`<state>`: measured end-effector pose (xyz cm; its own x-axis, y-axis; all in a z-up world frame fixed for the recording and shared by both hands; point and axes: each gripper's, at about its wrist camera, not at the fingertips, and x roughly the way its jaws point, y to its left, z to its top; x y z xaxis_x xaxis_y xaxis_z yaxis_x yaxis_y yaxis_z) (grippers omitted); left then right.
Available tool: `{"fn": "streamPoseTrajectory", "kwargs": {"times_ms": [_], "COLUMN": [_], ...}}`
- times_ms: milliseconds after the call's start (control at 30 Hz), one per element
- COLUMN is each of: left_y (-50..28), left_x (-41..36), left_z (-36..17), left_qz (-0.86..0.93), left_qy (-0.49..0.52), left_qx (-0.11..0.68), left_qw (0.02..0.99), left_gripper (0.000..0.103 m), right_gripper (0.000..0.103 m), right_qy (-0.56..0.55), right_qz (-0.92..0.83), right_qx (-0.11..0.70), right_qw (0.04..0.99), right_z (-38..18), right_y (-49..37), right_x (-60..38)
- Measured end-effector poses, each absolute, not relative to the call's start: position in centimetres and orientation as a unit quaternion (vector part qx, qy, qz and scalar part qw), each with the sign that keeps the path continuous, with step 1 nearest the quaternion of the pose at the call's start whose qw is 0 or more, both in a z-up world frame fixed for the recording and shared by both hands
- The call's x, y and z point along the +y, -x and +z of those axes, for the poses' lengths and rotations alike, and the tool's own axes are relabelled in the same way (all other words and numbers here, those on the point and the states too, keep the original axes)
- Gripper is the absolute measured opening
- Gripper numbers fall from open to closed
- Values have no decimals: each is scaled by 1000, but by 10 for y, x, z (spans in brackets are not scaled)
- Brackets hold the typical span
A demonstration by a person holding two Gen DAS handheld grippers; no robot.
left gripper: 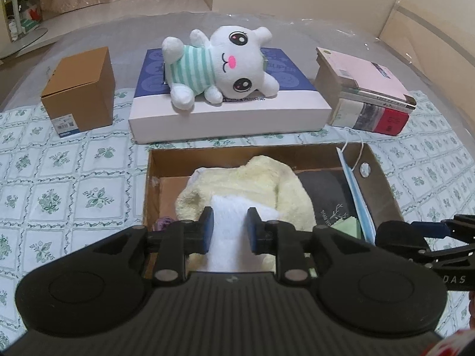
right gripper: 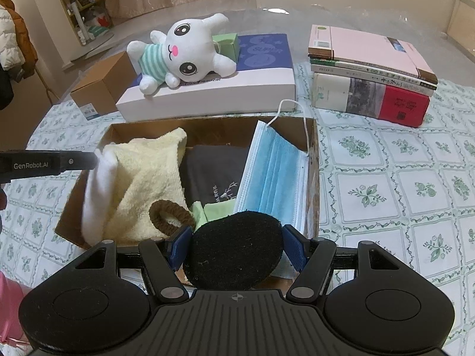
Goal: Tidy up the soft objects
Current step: 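Carry the white sock and black pad over the box with both tools, then open both tools to drop the sock and pad into the box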
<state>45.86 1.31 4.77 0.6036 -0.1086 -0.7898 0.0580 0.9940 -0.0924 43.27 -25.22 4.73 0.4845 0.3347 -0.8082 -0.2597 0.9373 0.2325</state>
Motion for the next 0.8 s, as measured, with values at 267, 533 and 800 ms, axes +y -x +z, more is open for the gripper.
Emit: {"fn": "streamPoseTrajectory", "kwargs": {"times_ms": [267,533,800], "left_y": [-450,-442,-441], "left_x": [18,13,7], "left_z": [58,69,68], "left_qz": [-45,-59,-68], "left_qy": [20,8,-10], "left_qx": [442,438,434], "left_qw": [896,897,898], "left_gripper": [24,27,28], "right_gripper": [66,66,66], "right_qy": [-51,-70,-84], "right_qz": [172,179,180], "right_qx": [474,463,454], "right_qw": [862,865,868], "right_z": [54,64,60], "right_y": [-431,-434,-440], "right_x": [-252,-250,-247]}}
